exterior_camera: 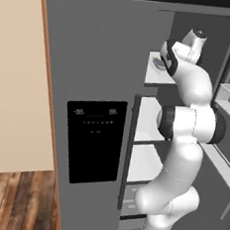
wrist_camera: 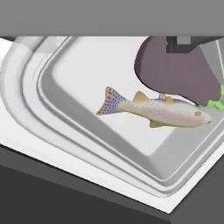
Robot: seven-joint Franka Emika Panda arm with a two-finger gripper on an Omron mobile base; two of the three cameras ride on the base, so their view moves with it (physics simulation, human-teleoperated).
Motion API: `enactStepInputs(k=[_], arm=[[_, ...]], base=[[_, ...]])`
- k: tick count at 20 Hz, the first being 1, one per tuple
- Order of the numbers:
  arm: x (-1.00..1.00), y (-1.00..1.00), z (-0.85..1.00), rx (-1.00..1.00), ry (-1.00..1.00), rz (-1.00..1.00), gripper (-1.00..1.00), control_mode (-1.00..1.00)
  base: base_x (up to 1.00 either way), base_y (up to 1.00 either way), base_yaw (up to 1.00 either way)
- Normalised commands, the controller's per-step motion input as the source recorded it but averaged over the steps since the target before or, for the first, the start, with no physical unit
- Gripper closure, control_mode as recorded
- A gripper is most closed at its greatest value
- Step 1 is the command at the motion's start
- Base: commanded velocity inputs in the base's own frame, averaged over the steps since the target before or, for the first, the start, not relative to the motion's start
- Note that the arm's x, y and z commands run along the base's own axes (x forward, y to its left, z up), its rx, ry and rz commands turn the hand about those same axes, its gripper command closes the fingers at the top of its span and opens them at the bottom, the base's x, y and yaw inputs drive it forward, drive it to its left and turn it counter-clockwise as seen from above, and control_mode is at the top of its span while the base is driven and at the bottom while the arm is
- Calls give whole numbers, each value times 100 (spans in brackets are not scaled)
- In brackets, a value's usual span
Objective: Place the tupperware containing the fish and eggplant meal in the microwave. Close the microwave door and press the start button to reheat the meal.
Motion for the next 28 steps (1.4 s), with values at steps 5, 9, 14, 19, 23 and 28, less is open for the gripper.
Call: enactStepInputs(k=[5,9,14,19,23,28], arm=[[37,0,-18,0,8,0,-100,-100],[31,0,-29,0,7,0,100,-100],[12,5,-24,0,1,0,100,-100],[0,0,0,0,0,0,100,-100],[-3,0,-12,0,-7,-2,100,-100],[-20,1,-24,0,-27,-18,100,-100]], base=[[0,0,0],[0,0,0],[0,0,0],[0,0,0],[0,0,0],[0,0,0]])
